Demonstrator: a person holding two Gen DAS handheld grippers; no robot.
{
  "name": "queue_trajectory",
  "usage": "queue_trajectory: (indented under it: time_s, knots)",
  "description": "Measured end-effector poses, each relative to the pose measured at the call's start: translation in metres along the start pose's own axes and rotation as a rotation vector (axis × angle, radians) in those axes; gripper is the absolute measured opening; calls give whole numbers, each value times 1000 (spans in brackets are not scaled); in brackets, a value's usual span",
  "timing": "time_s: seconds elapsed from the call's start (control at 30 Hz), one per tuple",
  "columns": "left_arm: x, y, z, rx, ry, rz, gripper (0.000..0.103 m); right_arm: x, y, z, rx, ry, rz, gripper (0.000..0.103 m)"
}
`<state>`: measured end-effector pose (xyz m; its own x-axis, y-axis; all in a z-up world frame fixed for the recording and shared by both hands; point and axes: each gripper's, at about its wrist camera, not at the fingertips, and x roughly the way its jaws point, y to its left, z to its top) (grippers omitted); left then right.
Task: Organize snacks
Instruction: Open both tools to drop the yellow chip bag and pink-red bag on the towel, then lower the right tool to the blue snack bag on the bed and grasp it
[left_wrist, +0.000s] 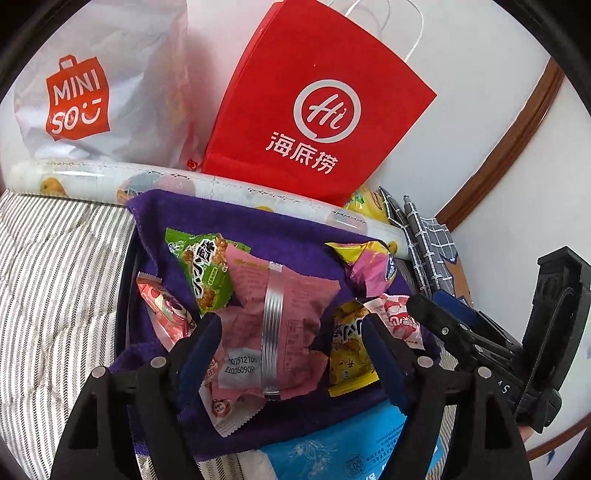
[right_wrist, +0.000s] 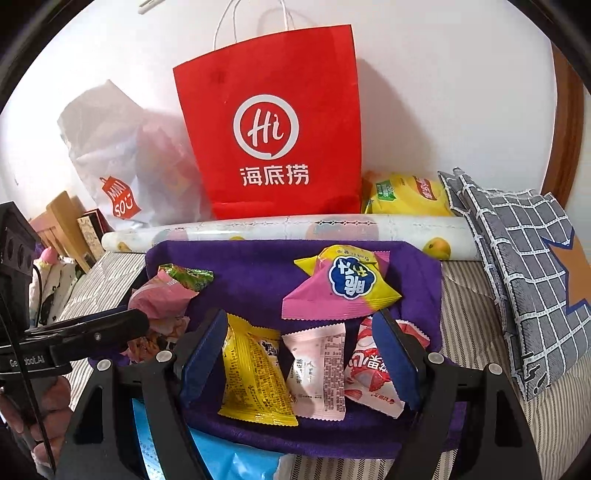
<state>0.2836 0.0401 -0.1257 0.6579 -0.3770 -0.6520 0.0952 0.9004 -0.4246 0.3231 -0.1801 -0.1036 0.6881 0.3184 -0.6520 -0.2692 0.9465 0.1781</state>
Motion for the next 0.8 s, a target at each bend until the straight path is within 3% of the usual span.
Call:
queue_trajectory:
  time_s: [0.2,0.37,0.53,0.67,0.8]
  knots:
    - [-4,-4,0,6,-1,2,77,-20,3,4,10,-79,33,80]
    - [-13,-12,0,39,-27,16,77,-40,8,5,24,-152,1,80]
    - [-20,-18,0,54,-45,7,77,-62,4,-12,91,-125,-9,79]
    - [-27,-24,0,72,-58,-7,77,-80,6,-31,110,-52,-166,79]
    - [-35,-34,0,113,-60,11,77,-102,17,-56,70,-26,-162,77]
